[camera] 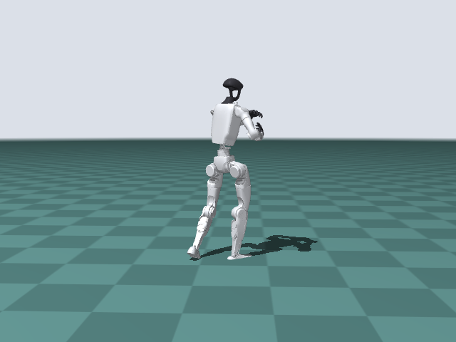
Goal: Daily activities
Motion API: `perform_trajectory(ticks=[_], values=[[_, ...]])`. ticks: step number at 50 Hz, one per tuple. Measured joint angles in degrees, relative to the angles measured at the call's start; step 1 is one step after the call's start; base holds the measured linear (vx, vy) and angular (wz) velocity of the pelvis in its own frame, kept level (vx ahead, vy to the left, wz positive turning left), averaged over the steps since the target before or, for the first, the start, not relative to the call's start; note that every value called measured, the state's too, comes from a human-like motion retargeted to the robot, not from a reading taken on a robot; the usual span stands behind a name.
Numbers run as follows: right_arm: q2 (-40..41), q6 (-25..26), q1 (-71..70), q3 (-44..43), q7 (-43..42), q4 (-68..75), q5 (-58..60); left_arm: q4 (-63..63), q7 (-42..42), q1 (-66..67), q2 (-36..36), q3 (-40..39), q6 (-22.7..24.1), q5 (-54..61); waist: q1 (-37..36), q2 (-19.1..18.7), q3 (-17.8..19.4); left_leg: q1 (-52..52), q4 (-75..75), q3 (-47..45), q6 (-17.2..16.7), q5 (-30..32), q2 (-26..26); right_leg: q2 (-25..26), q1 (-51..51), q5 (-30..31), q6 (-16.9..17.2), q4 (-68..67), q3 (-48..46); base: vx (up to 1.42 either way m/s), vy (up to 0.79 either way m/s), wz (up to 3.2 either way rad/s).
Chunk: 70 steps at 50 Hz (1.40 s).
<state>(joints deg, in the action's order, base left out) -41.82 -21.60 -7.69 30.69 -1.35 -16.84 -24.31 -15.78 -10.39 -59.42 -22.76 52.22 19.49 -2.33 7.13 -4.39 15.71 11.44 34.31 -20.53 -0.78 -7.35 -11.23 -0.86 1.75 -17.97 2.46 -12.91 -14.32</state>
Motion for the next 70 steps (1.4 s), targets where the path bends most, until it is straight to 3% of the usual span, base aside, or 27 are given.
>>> perform_trajectory(ticks=[39,70], values=[[0.8,4.6,-0.7,0.0,13.5,0.0,-10.9,1.4,-11.4,-2.9,1.7,4.1,-2.1,1.2,-2.0,0.9,2.1,-2.7,3.1,3.1,0.0,1.8,1.4,-0.9,-2.6,-1.0,-0.2,-3.8,0.9,0.00,0.00,0.00],[3.0,7.4,2.6,0.0,15.5,1.2,-17.7,3.2,-13.8,-5.0,4.4,7.4,-2.6,1.3,-2.4,0.9,1.4,-2.1,4.7,5.7,-0.9,1.0,0.9,0.1,0.1,-1.4,-1.2,-3.0,0.3,0.00,0.00,0.00]])
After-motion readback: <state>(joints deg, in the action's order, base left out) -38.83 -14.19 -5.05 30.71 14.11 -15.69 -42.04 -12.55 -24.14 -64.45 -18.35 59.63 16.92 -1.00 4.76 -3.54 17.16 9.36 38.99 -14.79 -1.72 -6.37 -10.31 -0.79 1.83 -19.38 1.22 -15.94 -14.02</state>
